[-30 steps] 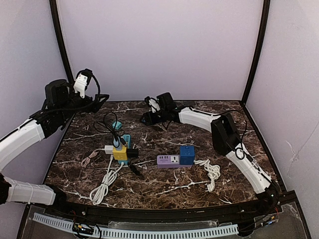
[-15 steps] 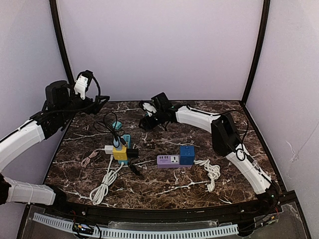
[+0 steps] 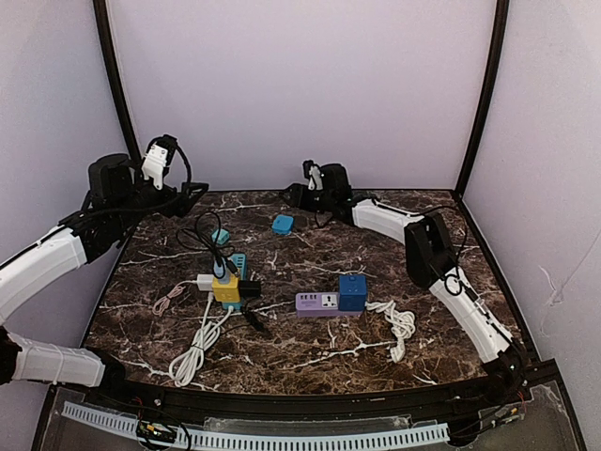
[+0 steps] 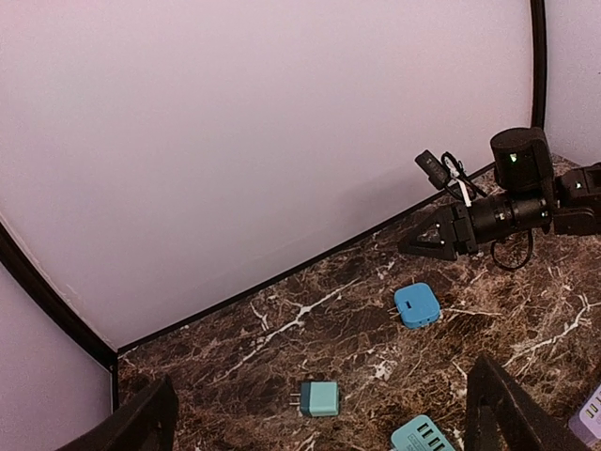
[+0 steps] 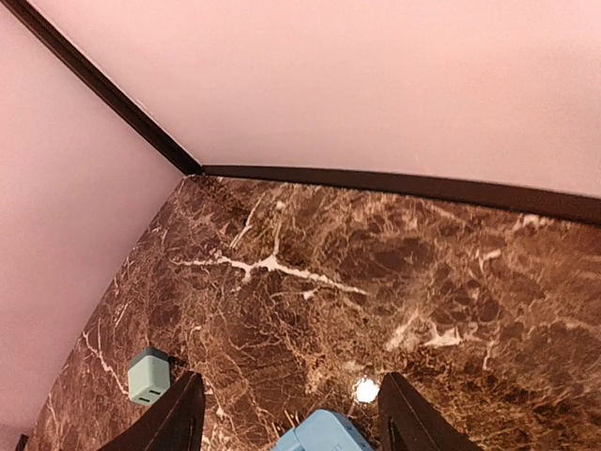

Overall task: Insert the plug
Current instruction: Move the plug to the center of the board.

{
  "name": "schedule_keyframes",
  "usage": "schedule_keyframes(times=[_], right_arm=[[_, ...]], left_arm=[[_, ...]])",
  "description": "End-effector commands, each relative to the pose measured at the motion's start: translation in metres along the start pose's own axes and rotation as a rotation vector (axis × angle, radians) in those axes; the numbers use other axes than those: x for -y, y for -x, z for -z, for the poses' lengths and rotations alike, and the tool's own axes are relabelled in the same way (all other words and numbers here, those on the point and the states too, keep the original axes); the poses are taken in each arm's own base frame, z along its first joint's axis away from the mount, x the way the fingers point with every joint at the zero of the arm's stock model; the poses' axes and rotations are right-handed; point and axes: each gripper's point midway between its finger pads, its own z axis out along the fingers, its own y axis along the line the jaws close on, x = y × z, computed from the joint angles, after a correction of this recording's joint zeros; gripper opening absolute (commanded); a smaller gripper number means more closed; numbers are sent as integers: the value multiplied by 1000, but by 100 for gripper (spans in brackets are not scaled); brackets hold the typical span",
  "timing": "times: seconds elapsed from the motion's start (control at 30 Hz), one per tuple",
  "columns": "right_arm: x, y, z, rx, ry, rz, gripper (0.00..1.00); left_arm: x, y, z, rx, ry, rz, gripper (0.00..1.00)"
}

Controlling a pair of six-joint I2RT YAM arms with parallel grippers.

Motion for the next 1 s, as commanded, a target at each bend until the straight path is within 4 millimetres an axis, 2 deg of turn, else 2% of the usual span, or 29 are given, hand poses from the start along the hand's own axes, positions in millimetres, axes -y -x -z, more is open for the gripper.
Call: schedule_keyframes(times=[0.0,0.13,0.23,0.4,0.5,0.6,0.63,0.73,0.77,0.8,0.83,0.87,0.9,0.93,0.97], right_arm=[[4,-39,-20,-28,79,-221,61],[1,-67,-25,-104,94,-244,56],[-9,-92,-24,-197,119,-250,53],[-50,-127,-13,-323,165,-177,48],[-79,-142,-5,-371,209,-129,46],[-108,-158,0,-420,260,-80,46],[-117,-163,1,-432,286,-65,46],[-130,-153,6,-432,316,-79,45],[-132,-143,10,-420,316,-77,45],[-134,-133,15,-404,312,-66,46],[-136,-119,21,-380,304,-45,47],[-138,-107,29,-359,294,-25,49],[-138,-96,38,-339,278,-5,51],[-140,-82,48,-311,269,16,53],[-140,-70,58,-276,261,37,54]], left_arm=[[-1,-3,-6,0,0,11,91],[2,-8,-13,-17,-13,-2,91],[1,-13,-17,-37,-2,-12,91],[-1,-23,-25,-89,10,-48,91],[-11,-37,-30,-152,29,-38,91],[-27,-58,-33,-238,39,-1,91],[-27,-64,-36,-258,20,9,91],[-27,-76,-40,-300,-97,7,91],[-24,-85,-44,-325,-137,-1,91],[-22,-83,-42,-337,-202,-36,92],[-21,-93,-48,-376,-239,-44,92],[-21,-84,-47,-381,-305,-72,91],[-13,-109,-47,-485,-383,-56,90],[-9,-99,-58,-460,-474,-126,89],[-6,-88,-54,-475,-537,-149,86]])
